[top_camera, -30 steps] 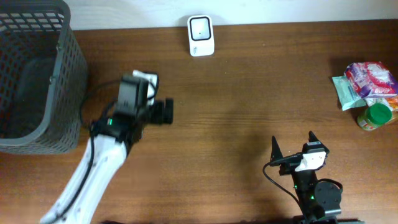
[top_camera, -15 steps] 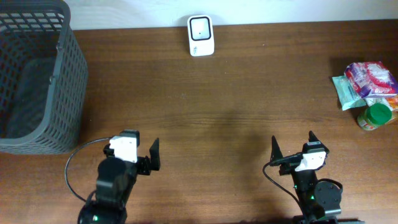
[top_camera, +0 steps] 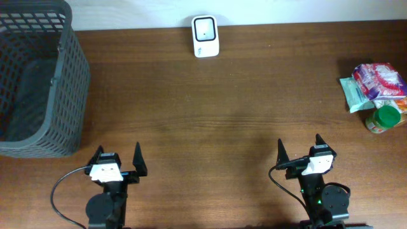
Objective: Scan the item barcode
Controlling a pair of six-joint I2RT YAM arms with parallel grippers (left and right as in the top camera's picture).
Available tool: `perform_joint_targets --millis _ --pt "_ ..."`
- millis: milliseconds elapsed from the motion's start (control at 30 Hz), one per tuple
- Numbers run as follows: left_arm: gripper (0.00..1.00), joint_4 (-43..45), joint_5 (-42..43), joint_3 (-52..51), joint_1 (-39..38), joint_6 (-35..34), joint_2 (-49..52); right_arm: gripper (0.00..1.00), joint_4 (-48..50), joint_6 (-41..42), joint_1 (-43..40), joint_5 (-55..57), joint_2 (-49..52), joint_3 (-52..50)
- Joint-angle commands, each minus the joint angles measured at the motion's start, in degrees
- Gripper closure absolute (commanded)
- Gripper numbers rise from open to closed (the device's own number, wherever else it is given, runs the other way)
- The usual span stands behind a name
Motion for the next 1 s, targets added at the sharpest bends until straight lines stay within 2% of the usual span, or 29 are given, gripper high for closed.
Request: perform_joint_targets --millis 0,167,267,967 --pt "0.01 -0.5 2.91 -0.26 0.61 5.49 -1.79 0.02 -0.13 -0.35 -0.17 0.5 -0.39 -0.46" --pt "0.01 -0.55 2.58 -0.26 0.57 7.74 -1.79 0.01 -0.13 -0.35 -0.17 0.5 -0.39 -0.46" --pt "0.01 -0.57 2.6 -0.26 0.57 2.64 -1.79 0.01 -0.13 -0.35 -0.17 0.5 -0.39 -0.46" --pt "0.01 -0.31 2.8 -0.26 0.57 3.61 -1.77 0.01 -0.13 -0.35 -0.17 0.5 -0.39 -0.46"
